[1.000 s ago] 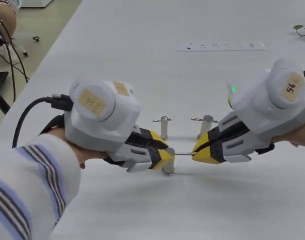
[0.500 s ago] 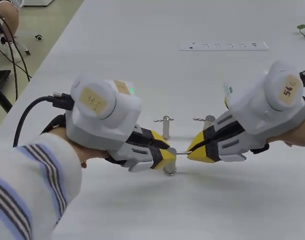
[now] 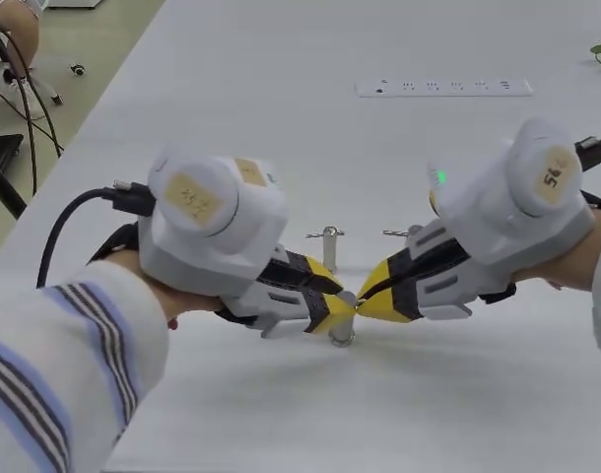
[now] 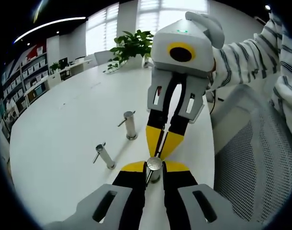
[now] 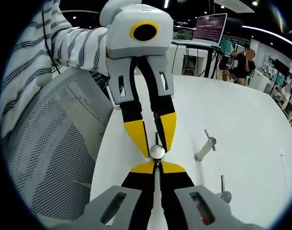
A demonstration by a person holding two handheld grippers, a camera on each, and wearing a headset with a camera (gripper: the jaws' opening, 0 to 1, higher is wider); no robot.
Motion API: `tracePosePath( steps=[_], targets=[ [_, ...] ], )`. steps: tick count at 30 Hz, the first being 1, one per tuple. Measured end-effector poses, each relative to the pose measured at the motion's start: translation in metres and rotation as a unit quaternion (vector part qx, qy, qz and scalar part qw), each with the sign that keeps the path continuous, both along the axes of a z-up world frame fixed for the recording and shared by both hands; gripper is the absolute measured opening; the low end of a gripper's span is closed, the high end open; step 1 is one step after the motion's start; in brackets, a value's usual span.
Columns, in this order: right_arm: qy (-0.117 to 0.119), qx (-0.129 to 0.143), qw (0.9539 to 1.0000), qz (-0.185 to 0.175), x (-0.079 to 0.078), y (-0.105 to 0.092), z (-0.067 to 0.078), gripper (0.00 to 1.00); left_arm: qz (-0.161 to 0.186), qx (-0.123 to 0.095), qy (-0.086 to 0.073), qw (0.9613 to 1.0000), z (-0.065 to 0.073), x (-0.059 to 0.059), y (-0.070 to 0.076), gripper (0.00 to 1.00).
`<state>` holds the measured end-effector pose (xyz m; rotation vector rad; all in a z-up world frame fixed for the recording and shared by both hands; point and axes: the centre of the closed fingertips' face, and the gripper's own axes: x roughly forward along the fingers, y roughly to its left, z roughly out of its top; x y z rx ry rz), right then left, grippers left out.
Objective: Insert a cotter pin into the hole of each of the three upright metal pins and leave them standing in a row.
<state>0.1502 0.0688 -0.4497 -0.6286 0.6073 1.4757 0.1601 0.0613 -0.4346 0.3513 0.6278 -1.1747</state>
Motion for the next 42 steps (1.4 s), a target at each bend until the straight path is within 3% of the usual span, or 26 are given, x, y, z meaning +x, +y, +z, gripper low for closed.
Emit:
tracePosePath(
  steps=[3, 6, 9, 22, 31, 34, 36, 39, 42],
  targets=[
    [0.008, 0.002, 0.9999, -0.009, 0.001, 0.0, 0.0, 0.0, -0.002, 0.002, -0.002, 1.0, 0.0, 0.0, 0.0, 0.09],
    [0.001, 0.007, 1.0, -0.004, 0.001, 0.0, 0.001, 0.01, 0.0, 0.002, -0.001, 1.0, 0.0, 0.0, 0.0, 0.09],
    [0.011, 0.022, 0.9996, -0.014, 0.001, 0.001, 0.007, 0.12, 0.002, 0.002, -0.002, 1.0, 0.0, 0.0, 0.0, 0.09],
    [0.005, 0.012, 0.9997, -0.019, 0.002, -0.008, 0.008, 0.0, 0.003, -0.002, -0.015, 0.9999, -0.002, 0.0, -0.001, 0.1],
    [0.006, 0.024, 0.9994, -0.025, 0.001, -0.006, 0.013, 0.0, 0.0, 0.002, -0.021, 0.9998, -0.004, 0.0, -0.002, 0.1],
    [0.003, 0.025, 0.9994, -0.025, 0.002, -0.005, 0.013, 0.0, 0.011, -0.001, -0.009, 0.9999, -0.005, 0.001, -0.001, 0.1],
    [0.002, 0.027, 0.9993, -0.025, 0.002, -0.005, 0.014, 0.0, 0.009, -0.001, -0.01, 0.9999, -0.004, 0.001, -0.001, 0.1],
    [0.0, 0.032, 0.9992, -0.025, 0.001, -0.005, 0.014, 0.0, -0.004, 0.007, -0.026, 0.9996, -0.005, 0.0, -0.001, 0.1],
    [-0.002, 0.039, 0.9988, -0.03, 0.001, -0.006, 0.015, 0.05, -0.005, 0.012, -0.028, 0.9995, -0.005, 0.0, 0.001, 0.1]
  ],
)
